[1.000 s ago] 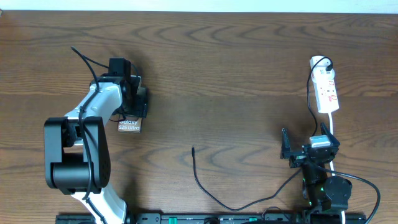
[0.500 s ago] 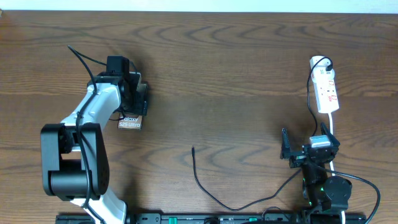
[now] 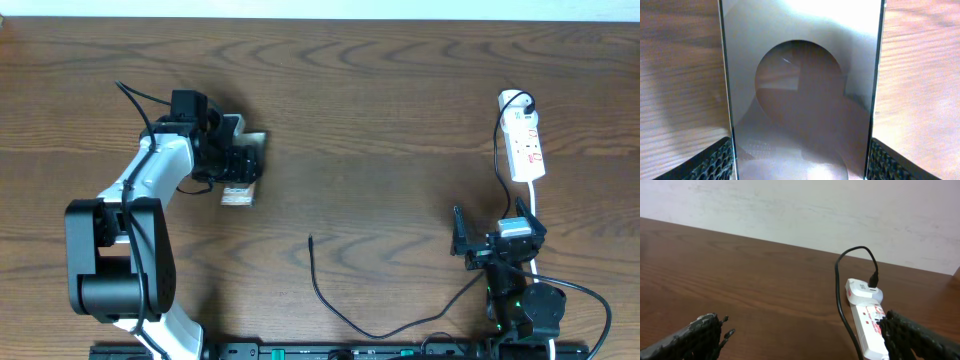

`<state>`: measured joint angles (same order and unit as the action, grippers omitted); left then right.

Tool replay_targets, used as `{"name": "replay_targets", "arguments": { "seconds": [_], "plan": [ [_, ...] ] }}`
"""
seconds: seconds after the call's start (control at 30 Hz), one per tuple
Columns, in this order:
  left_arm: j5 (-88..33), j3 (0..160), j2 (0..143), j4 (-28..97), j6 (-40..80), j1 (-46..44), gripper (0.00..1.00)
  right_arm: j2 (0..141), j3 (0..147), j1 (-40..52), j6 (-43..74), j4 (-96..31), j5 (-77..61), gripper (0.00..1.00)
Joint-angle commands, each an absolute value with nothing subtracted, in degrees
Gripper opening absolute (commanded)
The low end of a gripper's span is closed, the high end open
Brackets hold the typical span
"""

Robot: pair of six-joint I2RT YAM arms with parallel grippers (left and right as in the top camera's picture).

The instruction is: Plug charger to phone and switch on socket

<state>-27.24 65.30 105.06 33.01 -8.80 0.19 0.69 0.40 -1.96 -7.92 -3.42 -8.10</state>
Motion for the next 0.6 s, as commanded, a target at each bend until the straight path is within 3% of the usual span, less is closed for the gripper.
{"name": "replay_targets", "arguments": {
  "seconds": [0.0,0.13,0.33,0.43,0.57],
  "plan": [
    [-43.2,67.0,103.3,31.2,-5.8,0.2,0.07,0.5,0.3,-1.7,-7.3,-3.7,-8.1,0.99],
    [-48.8,67.0,103.3,26.7,4.4,0.2,0.07,0.5,0.3,-1.7,-7.3,-3.7,-8.1,0.99],
    [-51.1,67.0,103.3,20.2,29.3,0.2,0.07,0.5,0.3,-1.7,-7.3,-3.7,-8.1,0.99],
    [-56.6,67.0,103.3,16.9,30.8,0.2,0.07,0.5,0.3,-1.7,-7.3,-3.7,-8.1,0.99],
    [-55.4,67.0,103.3,16.1,30.2,0.3,0.07,0.5,0.3,-1.7,-7.3,-3.7,-8.1,0.99]
  ]
}}
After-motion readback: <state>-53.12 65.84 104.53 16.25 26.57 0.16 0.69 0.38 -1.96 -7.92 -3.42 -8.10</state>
